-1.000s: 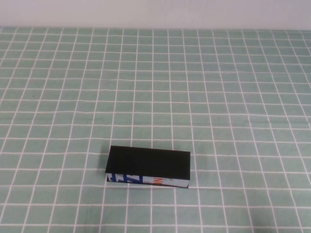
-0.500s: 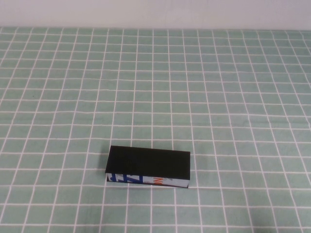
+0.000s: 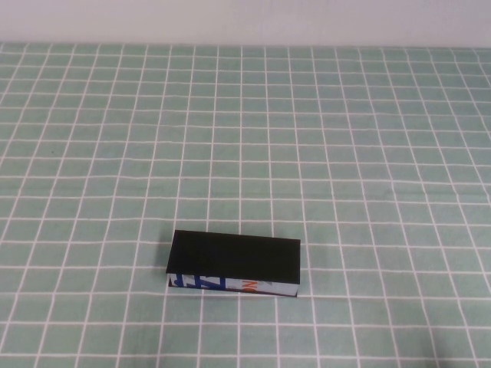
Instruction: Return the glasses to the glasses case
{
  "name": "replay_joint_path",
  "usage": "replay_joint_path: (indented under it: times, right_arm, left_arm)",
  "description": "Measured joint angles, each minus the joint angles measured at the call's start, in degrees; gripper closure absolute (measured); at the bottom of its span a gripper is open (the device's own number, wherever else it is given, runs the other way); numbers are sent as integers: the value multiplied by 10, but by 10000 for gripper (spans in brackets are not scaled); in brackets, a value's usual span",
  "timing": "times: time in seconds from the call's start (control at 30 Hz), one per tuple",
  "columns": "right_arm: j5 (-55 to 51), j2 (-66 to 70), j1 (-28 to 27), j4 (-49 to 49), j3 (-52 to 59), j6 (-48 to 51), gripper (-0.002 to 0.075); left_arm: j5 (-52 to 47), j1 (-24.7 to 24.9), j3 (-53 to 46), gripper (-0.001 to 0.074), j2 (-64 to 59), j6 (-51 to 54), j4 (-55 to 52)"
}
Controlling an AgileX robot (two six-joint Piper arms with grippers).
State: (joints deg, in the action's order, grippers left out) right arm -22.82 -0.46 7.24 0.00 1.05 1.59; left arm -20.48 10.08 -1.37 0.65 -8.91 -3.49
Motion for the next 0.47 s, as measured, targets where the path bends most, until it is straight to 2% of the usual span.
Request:
replay_joint_path:
  times: [0.13,0.47]
  right_arm:
    - [1,0,0,-11,0,-42,737]
    - [8,0,-1,-16,0,-61,737]
  left_arm:
    - [0,0,0,737,0,0,0]
    - [0,0,0,737,0,0,0]
